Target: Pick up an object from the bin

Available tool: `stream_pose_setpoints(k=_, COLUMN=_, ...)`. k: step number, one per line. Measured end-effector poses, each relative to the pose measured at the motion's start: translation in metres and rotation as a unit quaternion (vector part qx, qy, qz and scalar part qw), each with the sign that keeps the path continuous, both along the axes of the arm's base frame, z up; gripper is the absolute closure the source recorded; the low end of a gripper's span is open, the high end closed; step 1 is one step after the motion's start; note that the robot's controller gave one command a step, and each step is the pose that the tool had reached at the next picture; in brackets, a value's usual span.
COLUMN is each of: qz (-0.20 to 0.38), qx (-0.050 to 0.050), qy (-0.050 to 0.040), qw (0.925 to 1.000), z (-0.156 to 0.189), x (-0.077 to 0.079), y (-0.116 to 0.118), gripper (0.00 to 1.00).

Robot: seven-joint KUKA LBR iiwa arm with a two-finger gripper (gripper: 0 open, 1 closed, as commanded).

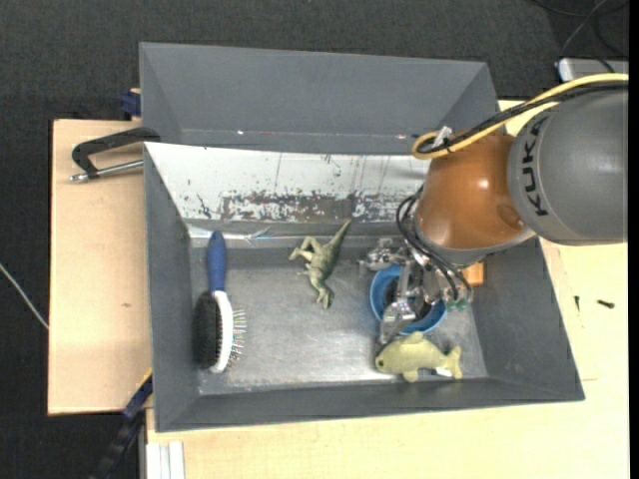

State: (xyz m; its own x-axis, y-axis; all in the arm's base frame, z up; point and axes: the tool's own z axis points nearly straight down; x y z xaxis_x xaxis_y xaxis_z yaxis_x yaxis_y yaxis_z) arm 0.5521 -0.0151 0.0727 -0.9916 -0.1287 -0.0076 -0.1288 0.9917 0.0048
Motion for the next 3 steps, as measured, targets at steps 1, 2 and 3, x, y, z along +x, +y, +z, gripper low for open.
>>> stream_pose_setpoints(k=1, qz=0.028, qx=-0.002, qy=-0.0018, qw=0.9996, z=0.0, x=0.025, y=-0.049, gripper=0.0)
stream_pose_setpoints(k=2, qz=0.028, qx=-0.003, qy=0.001, qw=0.9996, z=0.001, x=0.024, y=-0.048, gripper=1.0)
stream_pose_setpoints(k=3, qz=0.026, qx=-0.005, qy=-0.0042, qw=0.9996, z=0.17, x=-0.007, y=-0.099, gripper=1.0)
